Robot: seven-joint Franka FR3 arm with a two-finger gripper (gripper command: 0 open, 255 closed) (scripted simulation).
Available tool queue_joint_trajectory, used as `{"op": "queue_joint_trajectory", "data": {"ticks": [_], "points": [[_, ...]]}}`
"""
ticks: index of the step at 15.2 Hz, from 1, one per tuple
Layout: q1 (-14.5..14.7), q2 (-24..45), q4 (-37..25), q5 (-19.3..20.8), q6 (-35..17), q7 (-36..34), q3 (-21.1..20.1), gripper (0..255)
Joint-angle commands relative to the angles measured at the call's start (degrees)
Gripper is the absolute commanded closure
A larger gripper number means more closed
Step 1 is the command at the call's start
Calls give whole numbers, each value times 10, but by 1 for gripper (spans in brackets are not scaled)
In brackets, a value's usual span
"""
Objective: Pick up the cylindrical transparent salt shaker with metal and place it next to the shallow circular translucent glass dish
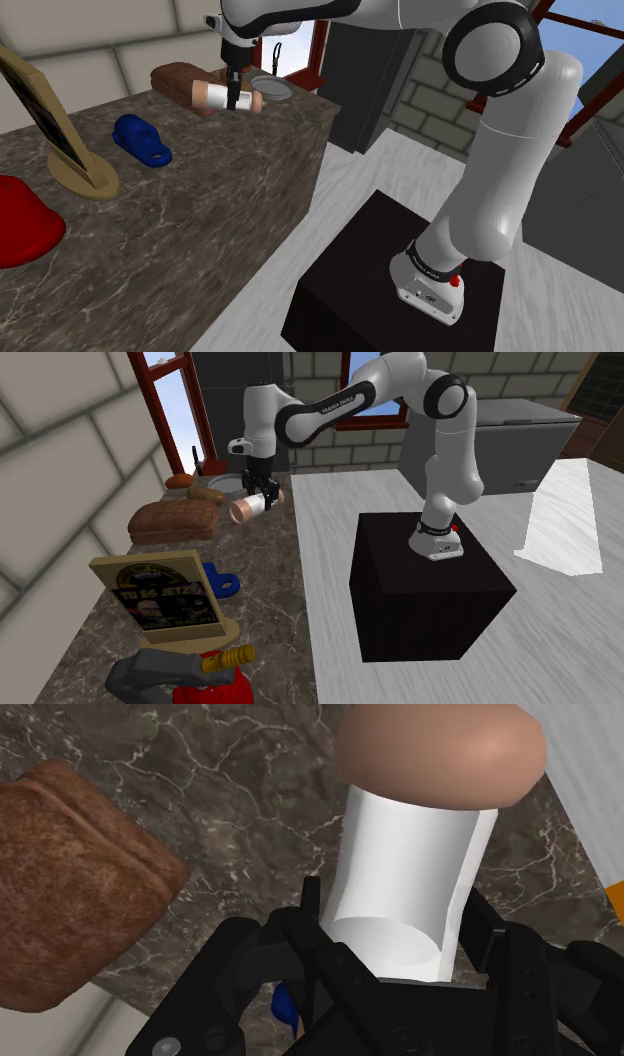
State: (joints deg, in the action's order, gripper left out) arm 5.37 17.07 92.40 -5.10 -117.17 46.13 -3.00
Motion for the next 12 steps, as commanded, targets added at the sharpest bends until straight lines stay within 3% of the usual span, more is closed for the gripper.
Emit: {"op": "queue_joint_trajectory", "data": {"ticks": [1,7,12], "points": [[-16,15,-22,-5,10,25,7,255],[-64,73,-112,-18,48,91,25,255],[-105,143,-223,-27,95,138,36,255]]}}
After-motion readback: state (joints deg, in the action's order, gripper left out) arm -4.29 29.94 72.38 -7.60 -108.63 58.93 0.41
